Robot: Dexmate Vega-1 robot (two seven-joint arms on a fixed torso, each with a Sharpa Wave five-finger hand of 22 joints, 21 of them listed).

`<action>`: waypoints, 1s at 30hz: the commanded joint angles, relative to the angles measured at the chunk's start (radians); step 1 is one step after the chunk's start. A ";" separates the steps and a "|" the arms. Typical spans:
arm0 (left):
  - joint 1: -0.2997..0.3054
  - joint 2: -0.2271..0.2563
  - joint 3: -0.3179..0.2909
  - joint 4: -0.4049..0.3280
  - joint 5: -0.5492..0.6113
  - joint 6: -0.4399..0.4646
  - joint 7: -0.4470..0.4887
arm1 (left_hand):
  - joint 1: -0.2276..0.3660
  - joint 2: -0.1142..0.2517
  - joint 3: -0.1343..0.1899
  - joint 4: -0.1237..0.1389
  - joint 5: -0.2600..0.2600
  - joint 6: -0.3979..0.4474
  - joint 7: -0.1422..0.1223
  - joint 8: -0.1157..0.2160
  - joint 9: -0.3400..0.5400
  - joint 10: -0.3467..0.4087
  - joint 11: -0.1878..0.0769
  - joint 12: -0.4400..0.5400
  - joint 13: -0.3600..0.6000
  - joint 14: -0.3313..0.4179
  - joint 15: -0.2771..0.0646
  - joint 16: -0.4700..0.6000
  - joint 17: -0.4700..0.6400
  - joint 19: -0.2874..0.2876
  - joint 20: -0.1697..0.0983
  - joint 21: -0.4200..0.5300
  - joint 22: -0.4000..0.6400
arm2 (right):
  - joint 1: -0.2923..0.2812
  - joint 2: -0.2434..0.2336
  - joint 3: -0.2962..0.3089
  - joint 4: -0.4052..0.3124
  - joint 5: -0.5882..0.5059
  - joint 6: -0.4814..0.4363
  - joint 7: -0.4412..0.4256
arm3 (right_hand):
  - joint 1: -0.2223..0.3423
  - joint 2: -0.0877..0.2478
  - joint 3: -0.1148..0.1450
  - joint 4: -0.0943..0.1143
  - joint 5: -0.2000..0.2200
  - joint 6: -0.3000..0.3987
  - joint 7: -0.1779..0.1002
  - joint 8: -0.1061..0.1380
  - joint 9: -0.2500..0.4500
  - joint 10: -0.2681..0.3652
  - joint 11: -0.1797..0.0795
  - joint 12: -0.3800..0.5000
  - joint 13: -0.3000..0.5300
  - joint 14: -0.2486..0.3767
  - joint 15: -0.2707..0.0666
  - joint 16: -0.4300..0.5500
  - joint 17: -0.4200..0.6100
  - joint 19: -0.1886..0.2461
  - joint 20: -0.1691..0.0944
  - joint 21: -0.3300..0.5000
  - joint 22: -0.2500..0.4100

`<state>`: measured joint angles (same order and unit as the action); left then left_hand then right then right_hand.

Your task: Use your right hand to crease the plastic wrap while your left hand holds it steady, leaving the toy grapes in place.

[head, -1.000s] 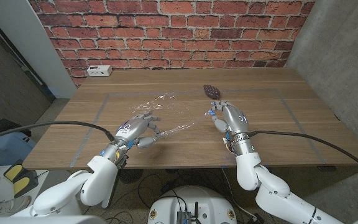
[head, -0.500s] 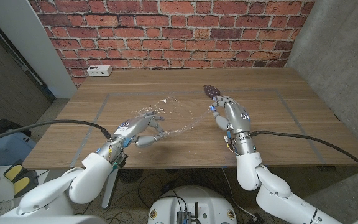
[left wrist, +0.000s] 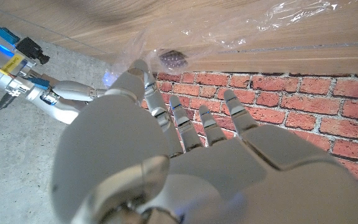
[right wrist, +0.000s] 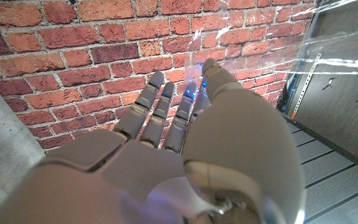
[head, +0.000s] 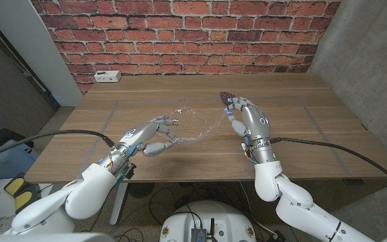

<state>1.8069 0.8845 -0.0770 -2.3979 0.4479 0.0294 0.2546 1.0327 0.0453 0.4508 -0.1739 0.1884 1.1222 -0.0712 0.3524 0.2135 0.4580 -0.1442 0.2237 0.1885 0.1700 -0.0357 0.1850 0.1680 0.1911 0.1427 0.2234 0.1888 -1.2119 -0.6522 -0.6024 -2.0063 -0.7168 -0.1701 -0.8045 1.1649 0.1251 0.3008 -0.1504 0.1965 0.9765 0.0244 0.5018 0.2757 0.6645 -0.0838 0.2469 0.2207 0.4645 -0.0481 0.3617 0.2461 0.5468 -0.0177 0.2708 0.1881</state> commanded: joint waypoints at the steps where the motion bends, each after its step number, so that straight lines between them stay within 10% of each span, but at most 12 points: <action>1: 0.005 -0.119 -0.039 -0.005 0.071 -0.014 -0.041 | 0.012 -0.002 0.004 0.001 0.008 0.104 0.101 -0.003 0.002 0.004 0.001 -0.001 0.005 0.011 -0.009 0.002 0.001 0.010 -0.003 0.006 0.002 | 0.071 0.023 -0.021 0.057 0.000 0.065 0.030 | -0.002 0.002 -0.003 0.003 0.005 0.010 -0.004 0.004 0.002 0.013 -0.001 -0.003 0.006 0.007 -0.158 -0.007 0.003 0.007 0.002 0.010 0.003; 30: -0.071 -0.188 0.052 0.087 0.186 0.114 0.059 | 0.025 0.001 0.005 0.002 0.010 0.105 0.116 -0.015 -0.001 0.020 0.004 -0.002 0.006 0.021 -0.018 0.002 0.001 0.026 -0.012 0.010 0.003 | 0.299 0.174 -0.138 0.335 -0.007 0.157 -0.017 | 0.001 0.003 -0.007 0.000 0.005 0.012 0.000 0.006 -0.005 0.028 0.000 -0.003 0.007 0.017 -0.162 -0.008 0.004 0.008 0.002 0.011 0.003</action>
<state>1.7675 0.7074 -0.0482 -2.3585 0.6511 0.1294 0.2706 1.0458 0.0479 0.4505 -0.1740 0.1922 1.1319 -0.0559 0.3344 0.2064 0.4725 -0.1375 0.2238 0.1884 0.1808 -0.0357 0.1851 0.1682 0.2036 0.1302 0.2311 0.1886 -0.9939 -0.5372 -0.6994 -1.7779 -0.7231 -0.0326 -0.7869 1.1649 0.1250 0.2968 -0.1490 0.1965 0.9810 0.0216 0.5036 0.2687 0.6812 -0.0860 0.2469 0.2256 0.4724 -0.0452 0.3540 0.2489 0.5467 -0.0177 0.2787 0.1881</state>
